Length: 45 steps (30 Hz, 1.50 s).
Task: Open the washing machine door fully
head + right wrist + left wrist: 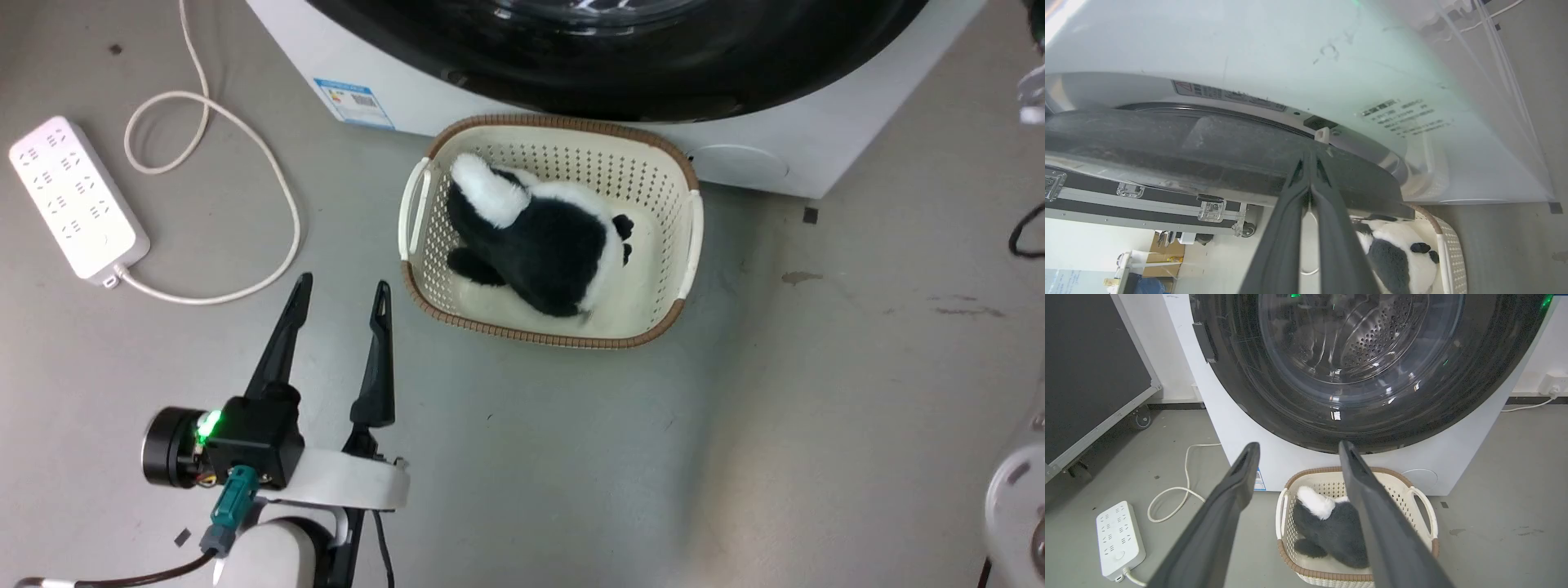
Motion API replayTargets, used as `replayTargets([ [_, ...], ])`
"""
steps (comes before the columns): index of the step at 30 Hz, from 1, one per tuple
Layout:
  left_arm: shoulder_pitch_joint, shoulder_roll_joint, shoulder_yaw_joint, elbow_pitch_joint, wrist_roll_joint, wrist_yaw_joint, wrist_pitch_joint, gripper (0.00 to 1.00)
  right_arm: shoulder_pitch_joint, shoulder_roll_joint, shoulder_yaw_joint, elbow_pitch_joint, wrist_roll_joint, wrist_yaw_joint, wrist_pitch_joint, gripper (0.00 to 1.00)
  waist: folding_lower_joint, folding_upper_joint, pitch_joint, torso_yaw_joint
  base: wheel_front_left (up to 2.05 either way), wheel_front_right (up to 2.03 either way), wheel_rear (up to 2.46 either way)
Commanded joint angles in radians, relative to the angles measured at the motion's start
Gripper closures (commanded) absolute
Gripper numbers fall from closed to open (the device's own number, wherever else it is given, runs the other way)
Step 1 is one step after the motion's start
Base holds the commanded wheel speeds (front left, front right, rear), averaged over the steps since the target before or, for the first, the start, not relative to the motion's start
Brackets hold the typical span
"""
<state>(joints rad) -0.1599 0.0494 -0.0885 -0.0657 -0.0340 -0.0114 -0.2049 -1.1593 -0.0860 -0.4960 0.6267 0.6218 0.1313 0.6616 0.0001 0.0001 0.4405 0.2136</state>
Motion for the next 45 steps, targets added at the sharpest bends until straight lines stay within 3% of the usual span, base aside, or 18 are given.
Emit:
replayTargets([
  [1, -0.022, 0.001, -0.006, -0.007, -0.006, 0.002, -0.012, 0.00, -0.047, 0.006, -0.020, 0.022, 0.012, 0.000, 0.021, 1.00, -0.0001, -0.0001, 0.009, 0.005, 0.00, 0.00, 0.00],
  [14, -0.059, 0.001, -0.020, -0.013, -0.015, 0.004, -0.040, 0.00, -0.213, 0.026, -0.143, 0.093, 0.001, 0.000, 0.212, 1.00, -0.0001, -0.0001, 0.068, 0.034, 0.00, 0.00, 0.00],
  [24, -0.055, 0.001, -0.026, 0.001, -0.018, 0.013, -0.057, 0.00, -0.117, 0.035, -0.180, 0.066, 0.045, -0.001, 0.367, 1.00, -0.0001, -0.0001, 0.005, 0.026, 0.00, 0.00, 0.00],
  [29, -0.030, 0.001, -0.030, 0.021, -0.015, 0.014, -0.057, 0.00, 0.018, 0.035, -0.093, 0.039, 0.146, -0.001, 0.399, 1.00, -0.0001, -0.0001, -0.069, 0.013, 0.00, 0.00, 0.00],
  [30, -0.010, 0.001, -0.032, 0.033, -0.013, 0.013, -0.057, 0.00, 0.106, 0.036, -0.011, 0.026, 0.229, -0.001, 0.401, 1.00, -0.0001, -0.0001, -0.113, 0.004, 0.00, 0.00, 0.00],
  [37, 0.035, 0.001, -0.039, 0.049, -0.007, 0.012, -0.057, 0.00, 0.280, 0.036, 0.193, -0.011, 0.410, -0.001, 0.378, 1.00, -0.0001, -0.0001, -0.188, -0.009, 0.00, 0.00, 0.00],
  [38, 0.048, 0.001, -0.041, 0.052, -0.006, 0.011, -0.057, 0.00, 0.331, 0.036, 0.265, -0.027, 0.475, -0.001, 0.366, 1.00, -0.0001, -0.0001, -0.209, -0.011, 0.00, 0.00, 0.00],
  [42, 0.068, 0.001, -0.051, 0.057, -0.004, 0.005, -0.057, 0.00, 0.398, 0.036, 0.369, -0.051, 0.562, -0.001, 0.345, 1.00, -0.0001, -0.0001, -0.235, -0.012, 0.00, 0.00, 0.00],
  [43, 0.081, 0.001, -0.059, 0.064, -0.004, 0.001, -0.057, 0.00, 0.440, 0.036, 0.438, -0.073, 0.615, -0.001, 0.327, 1.00, -0.0001, -0.0001, -0.249, -0.012, 0.00, 0.00, 0.00],
  [45, 0.088, 0.001, -0.063, 0.068, -0.004, -0.001, -0.057, 0.00, 0.459, 0.036, 0.471, -0.084, 0.641, -0.001, 0.316, 1.00, -0.0001, -0.0001, -0.254, -0.011, 0.00, 0.00, 0.00],
])
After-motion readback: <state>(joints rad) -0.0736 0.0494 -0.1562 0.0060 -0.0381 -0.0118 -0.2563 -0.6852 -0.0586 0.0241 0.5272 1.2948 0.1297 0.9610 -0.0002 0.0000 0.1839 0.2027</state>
